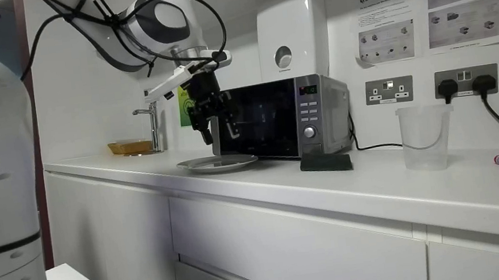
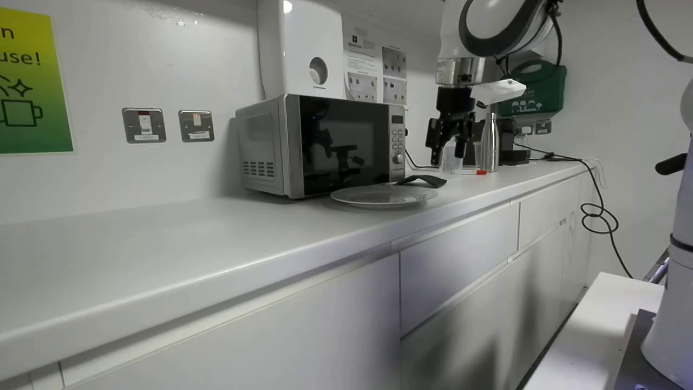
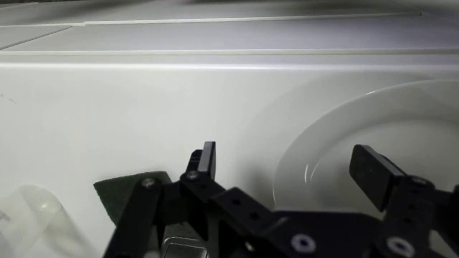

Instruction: Pick up an object from the table

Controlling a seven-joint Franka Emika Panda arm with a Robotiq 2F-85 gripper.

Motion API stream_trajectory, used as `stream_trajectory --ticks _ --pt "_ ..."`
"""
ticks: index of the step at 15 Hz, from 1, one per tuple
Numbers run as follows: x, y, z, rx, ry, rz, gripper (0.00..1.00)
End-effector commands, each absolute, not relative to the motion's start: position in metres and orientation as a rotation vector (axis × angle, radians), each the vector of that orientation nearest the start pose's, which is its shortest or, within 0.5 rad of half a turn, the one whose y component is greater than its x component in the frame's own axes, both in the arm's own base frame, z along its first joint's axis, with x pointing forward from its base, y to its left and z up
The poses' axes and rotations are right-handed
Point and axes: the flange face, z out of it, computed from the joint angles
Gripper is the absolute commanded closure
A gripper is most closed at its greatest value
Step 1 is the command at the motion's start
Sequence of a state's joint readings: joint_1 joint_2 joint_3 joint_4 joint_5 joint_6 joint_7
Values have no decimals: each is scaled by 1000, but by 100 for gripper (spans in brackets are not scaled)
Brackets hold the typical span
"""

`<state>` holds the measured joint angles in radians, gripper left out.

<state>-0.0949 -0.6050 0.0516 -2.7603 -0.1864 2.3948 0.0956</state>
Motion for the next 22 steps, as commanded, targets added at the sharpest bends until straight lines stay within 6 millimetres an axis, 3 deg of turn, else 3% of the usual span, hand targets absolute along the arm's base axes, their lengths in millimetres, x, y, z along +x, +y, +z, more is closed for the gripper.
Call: stream_trajectory --ticks 1,6,12,22 --pt "380 -40 410 -3353 1 -447 0" --pt "394 -62 396 -3453 -129 -496 0" --pt "412 -75 385 -3539 -278 -526 0" --pt "452 -89 360 -3629 -247 -496 0"
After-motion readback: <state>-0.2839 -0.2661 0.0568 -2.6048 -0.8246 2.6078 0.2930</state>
